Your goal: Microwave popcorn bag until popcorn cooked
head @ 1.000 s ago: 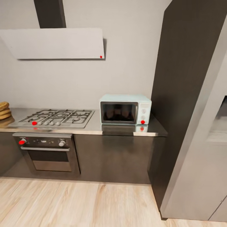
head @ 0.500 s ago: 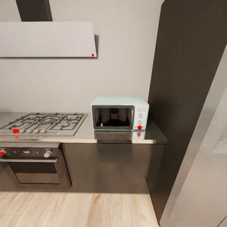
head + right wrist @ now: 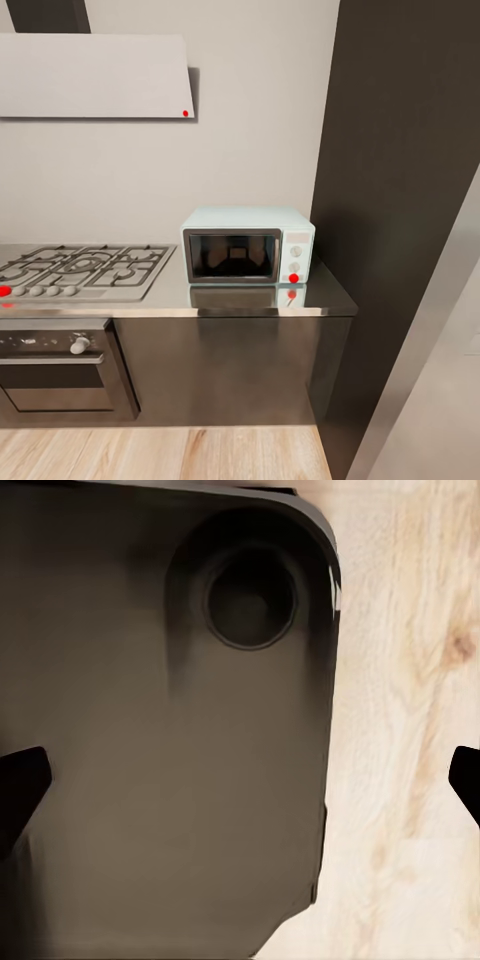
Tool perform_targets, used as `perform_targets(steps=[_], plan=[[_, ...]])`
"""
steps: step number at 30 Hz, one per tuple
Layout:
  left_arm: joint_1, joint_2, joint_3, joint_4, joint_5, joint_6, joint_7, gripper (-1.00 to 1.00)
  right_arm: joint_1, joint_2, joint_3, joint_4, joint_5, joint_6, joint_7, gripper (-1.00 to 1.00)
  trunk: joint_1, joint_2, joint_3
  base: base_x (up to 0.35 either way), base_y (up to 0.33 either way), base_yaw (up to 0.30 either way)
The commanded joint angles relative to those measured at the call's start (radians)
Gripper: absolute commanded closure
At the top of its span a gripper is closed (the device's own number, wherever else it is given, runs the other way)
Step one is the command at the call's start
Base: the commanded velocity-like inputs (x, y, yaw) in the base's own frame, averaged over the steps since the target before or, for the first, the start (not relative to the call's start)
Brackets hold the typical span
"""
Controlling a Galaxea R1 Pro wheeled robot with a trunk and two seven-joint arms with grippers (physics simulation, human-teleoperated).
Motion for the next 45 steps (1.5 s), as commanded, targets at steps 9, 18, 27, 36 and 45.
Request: perform_targets(steps=[9,18,27,36,45], plan=[[0.000,-0.001,-0.008,-0.002,-0.004,-0.002,0.002,-1.00,-0.001,-0.006,0.001,-0.003,0.002,0.002,0.003,-1.00,0.000,0.000,-0.001,0.001,0.000,0.000],[0.000,0.000,-0.004,-0.003,-0.002,-0.002,0.001,-1.00,-0.324,0.175,0.022,-0.953,0.207,0.781,0.025,-1.00,0.000,0.000,-0.001,0.000,0.000,0.000],[0.000,0.000,-0.004,-0.005,-0.002,-0.002,0.000,-1.00,-1.033,0.184,0.015,-1.018,0.166,0.988,0.023,-1.00,0.000,0.000,-0.001,0.000,0.000,0.000],[0.000,0.000,-0.001,-0.008,0.001,-0.002,0.000,-1.00,-1.040,0.184,0.013,-0.867,0.155,0.568,-0.048,-1.00,0.000,0.000,-0.001,0.000,0.000,0.000],[0.000,0.003,-0.011,-0.008,-0.010,0.000,-0.005,-1.00,-1.040,0.184,0.011,-0.789,0.146,0.558,-0.049,-1.00,0.000,0.000,-0.001,0.087,0.000,0.000]])
